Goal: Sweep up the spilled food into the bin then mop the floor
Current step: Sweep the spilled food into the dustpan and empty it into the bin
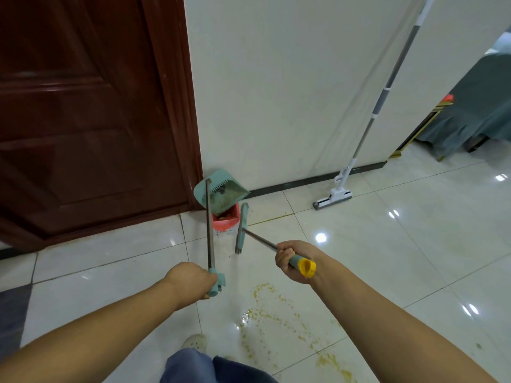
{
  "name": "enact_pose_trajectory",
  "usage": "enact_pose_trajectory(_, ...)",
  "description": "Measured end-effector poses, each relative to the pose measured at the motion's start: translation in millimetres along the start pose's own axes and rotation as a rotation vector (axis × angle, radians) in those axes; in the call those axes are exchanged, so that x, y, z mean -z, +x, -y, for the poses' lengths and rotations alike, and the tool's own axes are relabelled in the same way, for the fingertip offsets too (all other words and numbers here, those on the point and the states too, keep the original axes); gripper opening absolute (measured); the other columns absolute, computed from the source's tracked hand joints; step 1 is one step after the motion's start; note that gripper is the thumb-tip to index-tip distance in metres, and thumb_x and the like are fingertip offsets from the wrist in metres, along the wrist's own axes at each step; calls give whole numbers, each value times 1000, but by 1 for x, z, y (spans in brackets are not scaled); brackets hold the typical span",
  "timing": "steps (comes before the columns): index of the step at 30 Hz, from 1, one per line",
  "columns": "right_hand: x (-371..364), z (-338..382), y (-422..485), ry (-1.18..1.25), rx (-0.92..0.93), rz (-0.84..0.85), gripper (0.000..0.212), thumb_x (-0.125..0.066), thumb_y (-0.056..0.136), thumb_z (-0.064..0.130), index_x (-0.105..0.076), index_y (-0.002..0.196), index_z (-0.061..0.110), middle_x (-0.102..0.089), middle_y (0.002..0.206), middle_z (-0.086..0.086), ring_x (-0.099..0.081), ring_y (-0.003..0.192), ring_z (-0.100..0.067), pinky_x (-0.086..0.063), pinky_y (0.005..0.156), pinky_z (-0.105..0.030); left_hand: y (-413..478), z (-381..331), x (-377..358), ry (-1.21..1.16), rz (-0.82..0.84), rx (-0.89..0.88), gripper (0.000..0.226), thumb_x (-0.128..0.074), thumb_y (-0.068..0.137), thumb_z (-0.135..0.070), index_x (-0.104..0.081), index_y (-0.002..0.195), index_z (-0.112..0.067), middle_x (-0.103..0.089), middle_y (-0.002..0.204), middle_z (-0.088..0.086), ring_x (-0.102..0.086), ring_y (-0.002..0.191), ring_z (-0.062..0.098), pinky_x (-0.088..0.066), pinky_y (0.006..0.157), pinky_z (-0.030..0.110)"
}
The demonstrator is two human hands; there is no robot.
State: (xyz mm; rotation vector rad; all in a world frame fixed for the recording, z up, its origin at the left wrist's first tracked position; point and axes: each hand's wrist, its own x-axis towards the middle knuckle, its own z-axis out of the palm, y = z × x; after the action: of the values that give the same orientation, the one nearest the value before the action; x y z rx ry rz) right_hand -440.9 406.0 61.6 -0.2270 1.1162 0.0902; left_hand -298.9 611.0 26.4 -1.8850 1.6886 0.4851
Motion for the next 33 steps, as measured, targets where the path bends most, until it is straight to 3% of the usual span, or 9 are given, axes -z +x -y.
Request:
enact_pose_trajectory(6,8,-4,9,9,-8,-30,13,-44,95,6,-44,82,5,-41,44,-7,-40,24,-12,-36,25,-14,-6,5,2,-94,-103,58,39,-39,97,-44,-50,118,-13,-65,108,9,-62,85,25,-38,62,31)
enact_pose_trajectory(14,14,-6,22,-104,-24,-49,17,-41,97,9,-42,80,5,-40,43,-6,-40,23,-11,-35,25,-13,-50,-4,0,-251,-209,235,46,-35,95,-52,-42,126,-18,-63,112,3,-64,92,21,-43,64,30)
enact_pose_trajectory(17,12,-12,31,-159,-29,-67,17,-40,97,8,-43,80,4,-41,43,-6,-40,23,-11,-34,25,-12,-75,-10,-2,-411,-281,392,49,-33,94,-57,-42,127,-22,-64,108,-2,-64,91,17,-37,61,26)
enact_pose_trajectory(20,6,-20,40,-169,-29,-87,16,-39,97,7,-44,83,3,-40,40,-6,-39,22,-10,-33,25,-12,-102,-10,-4,-614,-337,562,44,-35,93,-57,-44,120,-22,-57,89,-6,-56,75,15,-34,52,25)
enact_pose_trajectory(25,-8,-31,61,-190,-59,-141,12,-40,96,5,-44,86,3,-38,39,-7,-39,22,-11,-34,25,-12,-134,5,-25,-960,-442,798,34,-42,93,-50,-48,102,-18,-59,78,0,-59,72,22,-42,60,31)
enact_pose_trajectory(31,-30,-48,90,-300,-106,-235,15,-40,97,6,-43,83,4,-40,40,-7,-39,22,-12,-34,26,-11,-133,37,-72,-1221,-496,901,29,-49,93,-40,-50,83,-13,-51,62,-2,-52,62,20,-34,51,26)
enact_pose_trajectory(33,-39,-56,100,-364,-97,-288,14,-41,96,6,-43,82,5,-42,49,-9,-41,22,-13,-35,26,-11,-127,48,-91,-1266,-460,910,31,-48,94,-39,-52,84,-11,-53,63,-1,-52,62,19,-34,51,23)
